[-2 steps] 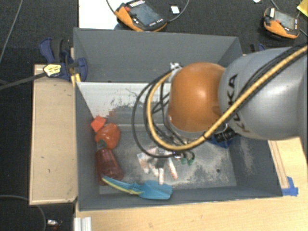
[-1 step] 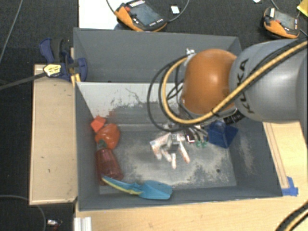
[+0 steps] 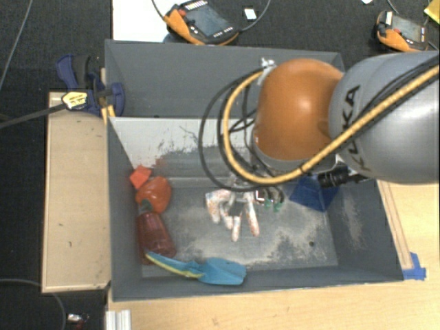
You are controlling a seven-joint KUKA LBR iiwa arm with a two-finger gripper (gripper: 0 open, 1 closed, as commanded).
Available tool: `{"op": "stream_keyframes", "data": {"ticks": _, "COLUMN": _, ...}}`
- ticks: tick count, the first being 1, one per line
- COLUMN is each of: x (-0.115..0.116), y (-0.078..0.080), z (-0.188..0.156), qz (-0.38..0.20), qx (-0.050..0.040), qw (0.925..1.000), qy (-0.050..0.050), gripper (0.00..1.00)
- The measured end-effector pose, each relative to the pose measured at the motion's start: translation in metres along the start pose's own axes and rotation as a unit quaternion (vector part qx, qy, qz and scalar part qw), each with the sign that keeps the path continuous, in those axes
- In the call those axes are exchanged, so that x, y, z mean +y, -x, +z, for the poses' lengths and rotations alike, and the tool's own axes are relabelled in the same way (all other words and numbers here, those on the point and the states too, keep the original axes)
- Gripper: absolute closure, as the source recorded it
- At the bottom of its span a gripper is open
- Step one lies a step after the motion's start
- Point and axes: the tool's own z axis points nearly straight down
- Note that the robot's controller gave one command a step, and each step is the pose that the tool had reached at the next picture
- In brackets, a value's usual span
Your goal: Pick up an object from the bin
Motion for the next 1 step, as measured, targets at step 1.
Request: {"op": "stream_keyframes", "data": {"ticks": 1, "x": -0.0051, "y": 0.005, "z": 0.0192, "qz": -0.01, "qx": -0.0038, "qw": 0.9999, "qy": 0.001, "gripper": 0.0}}
